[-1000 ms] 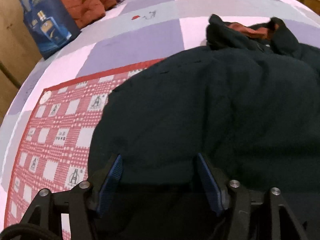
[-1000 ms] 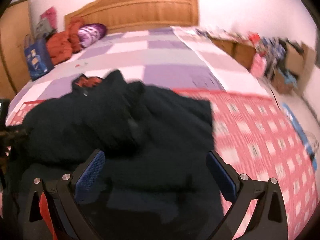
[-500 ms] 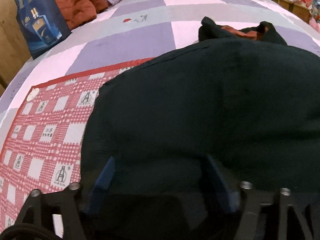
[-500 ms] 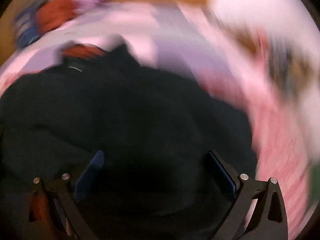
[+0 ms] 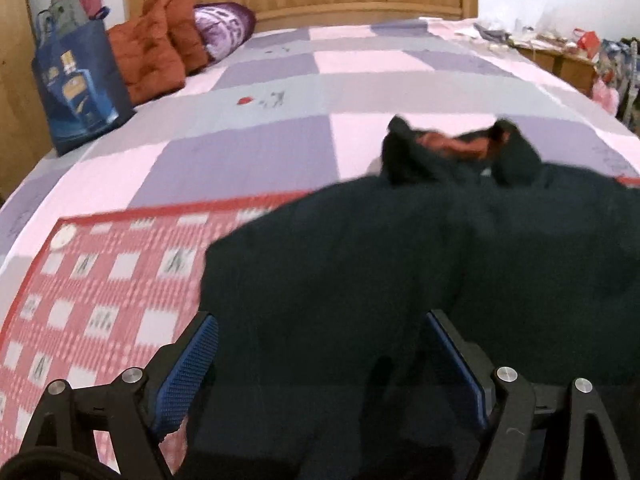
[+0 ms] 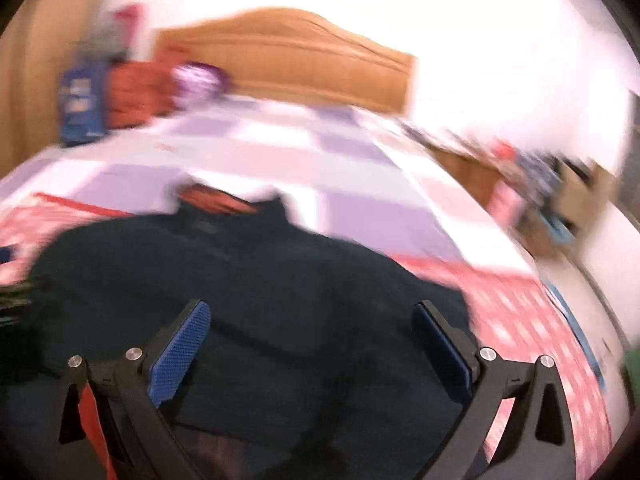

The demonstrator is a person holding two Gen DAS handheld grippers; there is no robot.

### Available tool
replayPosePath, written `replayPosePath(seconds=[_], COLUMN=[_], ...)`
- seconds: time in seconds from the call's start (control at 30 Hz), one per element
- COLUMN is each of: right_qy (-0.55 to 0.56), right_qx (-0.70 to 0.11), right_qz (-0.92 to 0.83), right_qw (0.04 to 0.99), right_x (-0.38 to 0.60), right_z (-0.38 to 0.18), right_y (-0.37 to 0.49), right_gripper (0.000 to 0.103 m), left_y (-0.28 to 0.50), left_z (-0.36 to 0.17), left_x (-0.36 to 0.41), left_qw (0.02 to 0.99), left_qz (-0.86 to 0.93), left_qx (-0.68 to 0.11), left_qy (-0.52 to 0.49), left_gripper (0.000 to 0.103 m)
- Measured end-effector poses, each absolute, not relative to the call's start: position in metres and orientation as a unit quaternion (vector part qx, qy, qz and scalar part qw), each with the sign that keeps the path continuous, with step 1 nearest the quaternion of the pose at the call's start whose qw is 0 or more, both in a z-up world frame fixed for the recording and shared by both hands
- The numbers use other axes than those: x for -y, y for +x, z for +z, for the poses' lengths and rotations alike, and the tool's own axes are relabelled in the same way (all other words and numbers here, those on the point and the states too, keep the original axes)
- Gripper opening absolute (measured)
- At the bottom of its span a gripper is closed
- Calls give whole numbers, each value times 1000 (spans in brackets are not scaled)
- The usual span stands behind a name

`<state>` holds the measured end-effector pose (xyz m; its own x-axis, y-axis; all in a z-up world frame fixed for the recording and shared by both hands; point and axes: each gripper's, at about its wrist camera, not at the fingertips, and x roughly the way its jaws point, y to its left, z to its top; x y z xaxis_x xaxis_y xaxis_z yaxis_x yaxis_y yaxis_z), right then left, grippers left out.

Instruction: Fold large clothes

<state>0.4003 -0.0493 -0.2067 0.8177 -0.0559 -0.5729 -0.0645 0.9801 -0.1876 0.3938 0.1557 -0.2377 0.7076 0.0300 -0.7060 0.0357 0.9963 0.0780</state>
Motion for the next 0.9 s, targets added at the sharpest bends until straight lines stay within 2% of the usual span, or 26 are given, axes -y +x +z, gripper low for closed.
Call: replayPosePath(seconds=[0.1,0.17,0.27,0.43,0.47,0.77,0.9], right_qy=[-100,-95,-147,-53,-69,-38,-32], right_qx=[-337,-371,-443,-442,-444,-433,-429], right_qz=[88,107,86,-6,-17,19,32], right_qw=[932,917,880,895,893,900,902], right_x=[-6,-23,-21,99,111,137,139], right_z=[-214,-229,-275,-292,-295,-310,-315], right_y=[433,454,484,495,495,497,498], right_gripper=[102,103,102,100,100,100,100], left_y=[421,444,462,454,453,454,461], left_z=[-240,-260,-283,-306,-307,-312,-326], left_x=[-139,-133,-168,-215,-216,-238,-240], left_qw=[913,894,879,874,877,886,877], left_qz=[-11,4,27,44,44,73,80], left_qx=[-403,-434,-474,-483,-478,-458,-473], left_qy=[71,109,47,-5,0,-27,-18], left_gripper=[87,88,98,103,103,103,103])
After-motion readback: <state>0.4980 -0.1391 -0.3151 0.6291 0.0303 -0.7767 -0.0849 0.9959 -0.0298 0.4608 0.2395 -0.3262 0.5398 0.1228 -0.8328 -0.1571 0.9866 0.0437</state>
